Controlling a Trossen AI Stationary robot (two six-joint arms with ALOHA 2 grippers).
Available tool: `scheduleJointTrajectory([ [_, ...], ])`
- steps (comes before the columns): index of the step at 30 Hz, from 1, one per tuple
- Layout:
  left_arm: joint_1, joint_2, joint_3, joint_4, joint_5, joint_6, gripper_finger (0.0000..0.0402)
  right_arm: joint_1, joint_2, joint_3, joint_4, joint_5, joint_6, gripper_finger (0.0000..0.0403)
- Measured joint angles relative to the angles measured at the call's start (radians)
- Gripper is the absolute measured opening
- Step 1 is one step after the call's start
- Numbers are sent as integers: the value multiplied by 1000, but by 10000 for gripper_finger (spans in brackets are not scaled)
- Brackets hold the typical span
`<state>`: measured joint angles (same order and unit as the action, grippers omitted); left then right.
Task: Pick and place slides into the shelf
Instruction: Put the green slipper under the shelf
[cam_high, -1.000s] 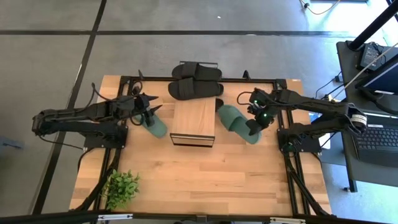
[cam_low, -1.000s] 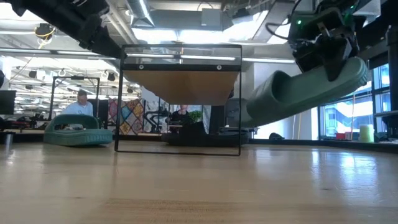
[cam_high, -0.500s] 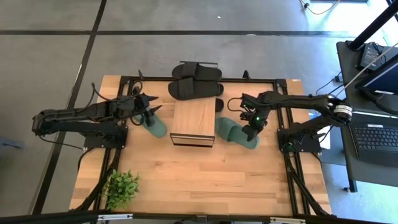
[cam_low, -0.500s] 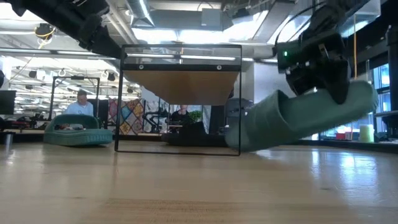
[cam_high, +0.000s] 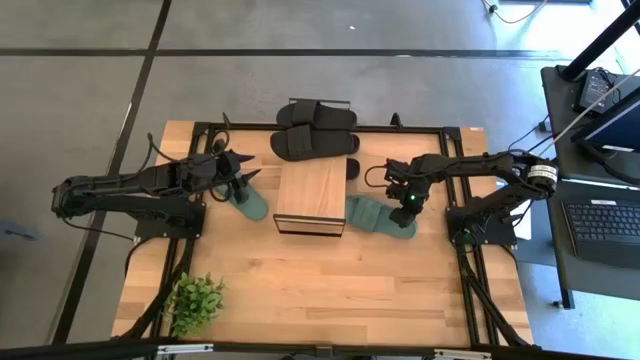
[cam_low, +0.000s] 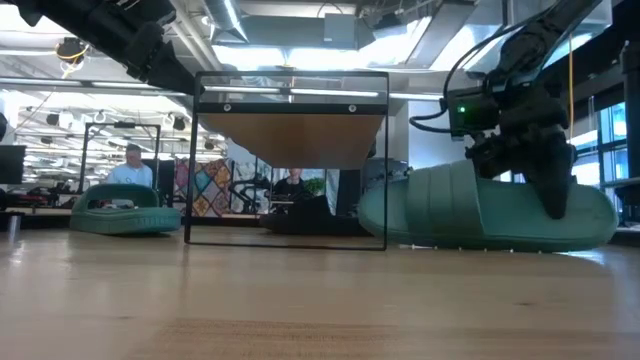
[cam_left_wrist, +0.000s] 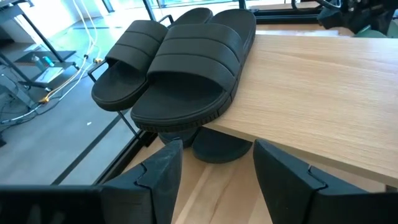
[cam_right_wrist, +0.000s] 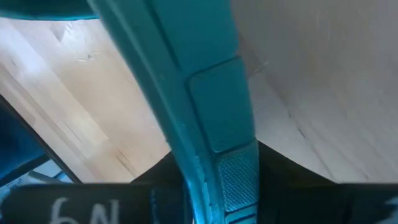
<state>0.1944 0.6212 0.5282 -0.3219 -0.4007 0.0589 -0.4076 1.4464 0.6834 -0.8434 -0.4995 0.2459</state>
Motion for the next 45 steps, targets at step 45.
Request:
scheduleJointTrajectory([
  [45, 0, 0, 0, -14, -1, 4, 189, -1, -3, 142, -152, 328, 97, 243],
])
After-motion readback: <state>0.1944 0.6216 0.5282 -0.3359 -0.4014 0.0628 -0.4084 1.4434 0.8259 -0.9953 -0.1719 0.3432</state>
